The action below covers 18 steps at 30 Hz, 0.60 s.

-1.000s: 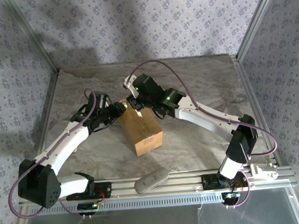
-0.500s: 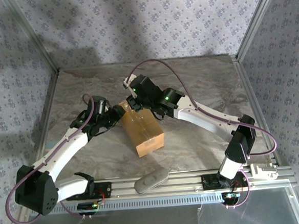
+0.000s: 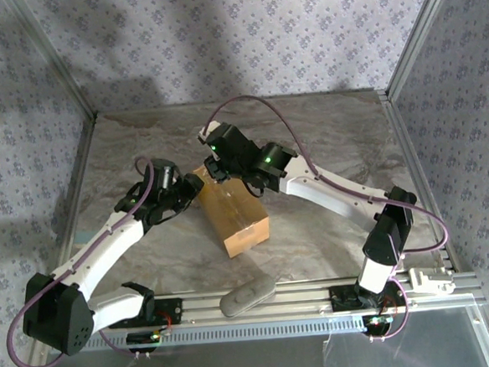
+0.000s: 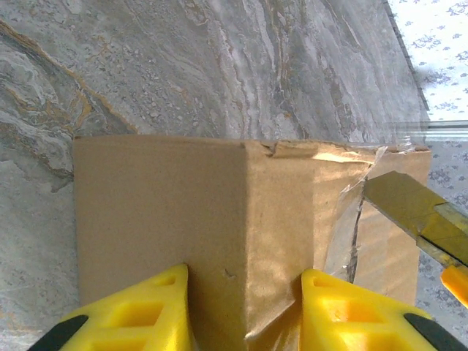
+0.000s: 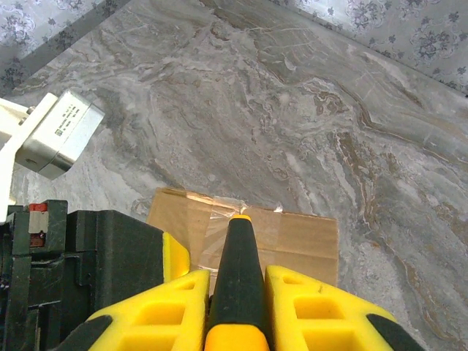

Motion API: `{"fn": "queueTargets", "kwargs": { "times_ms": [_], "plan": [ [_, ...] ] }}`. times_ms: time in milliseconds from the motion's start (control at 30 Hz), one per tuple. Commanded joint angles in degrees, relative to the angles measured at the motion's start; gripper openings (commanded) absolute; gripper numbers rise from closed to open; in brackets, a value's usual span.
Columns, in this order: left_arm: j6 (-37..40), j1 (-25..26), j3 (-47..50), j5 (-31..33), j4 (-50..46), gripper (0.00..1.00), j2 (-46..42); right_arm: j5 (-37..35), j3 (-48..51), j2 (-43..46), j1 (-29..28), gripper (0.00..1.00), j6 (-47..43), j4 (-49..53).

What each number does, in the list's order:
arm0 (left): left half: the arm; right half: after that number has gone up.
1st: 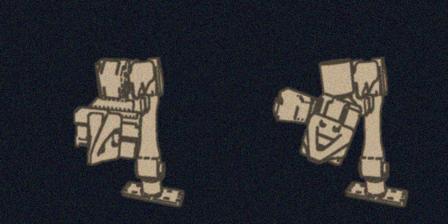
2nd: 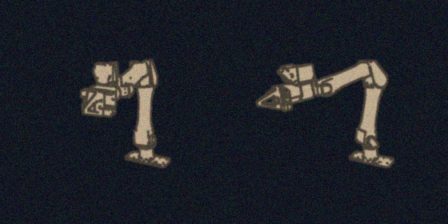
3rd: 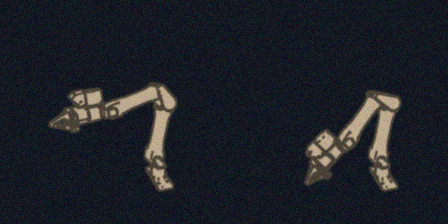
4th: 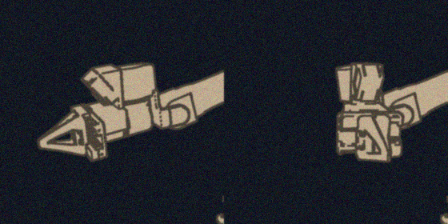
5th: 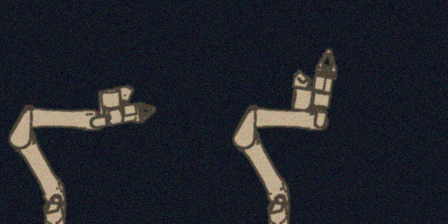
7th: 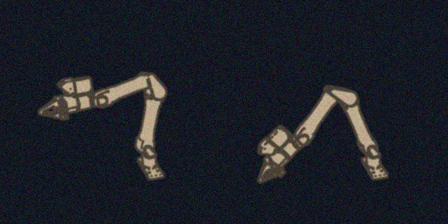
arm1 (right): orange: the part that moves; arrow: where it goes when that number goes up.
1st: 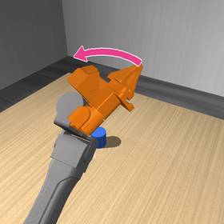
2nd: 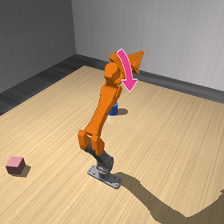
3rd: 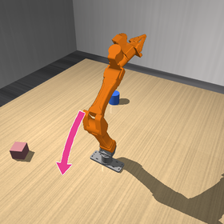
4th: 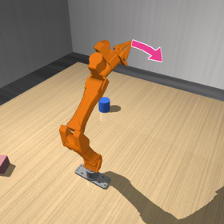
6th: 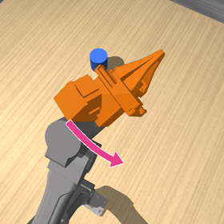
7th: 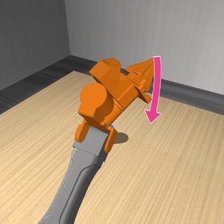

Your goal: Unpack the express box

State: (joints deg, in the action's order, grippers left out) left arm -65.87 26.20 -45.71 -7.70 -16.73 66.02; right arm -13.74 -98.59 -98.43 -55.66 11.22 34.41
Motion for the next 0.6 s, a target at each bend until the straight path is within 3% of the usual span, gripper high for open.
{"fn": "queueTargets", "kwargs": {
  "times_ms": [0, 367, 400, 467, 567],
  "plan": [
    [-3.7, -0.4, -2.0, 5.3, -4.6, 0.32, 1.0, 0.0, -2.5, 0.4, -0.8, 0.0, 1.1, 4.4],
    [-3.9, 0.7, -4.7, 6.4, -5.8, 0.32, 1.8, 0.7, -2.7, 1.0, -0.1, 0.0, 0.7, 3.9],
    [-3.6, 0.7, -5.1, 6.3, -6.2, 0.35, 1.7, 0.8, -2.5, 1.0, 0.0, 0.0, 0.7, 3.9],
    [-2.1, 0.6, -6.7, 6.8, -8.0, 0.51, 1.1, 1.1, -1.2, 1.2, 0.2, 0.0, 0.6, 3.1],
    [1.6, 0.3, -9.7, 8.7, -12.3, 0.61, 0.0, 2.4, 1.9, 2.2, 0.8, 0.0, 0.2, 1.1]
  ]
}}
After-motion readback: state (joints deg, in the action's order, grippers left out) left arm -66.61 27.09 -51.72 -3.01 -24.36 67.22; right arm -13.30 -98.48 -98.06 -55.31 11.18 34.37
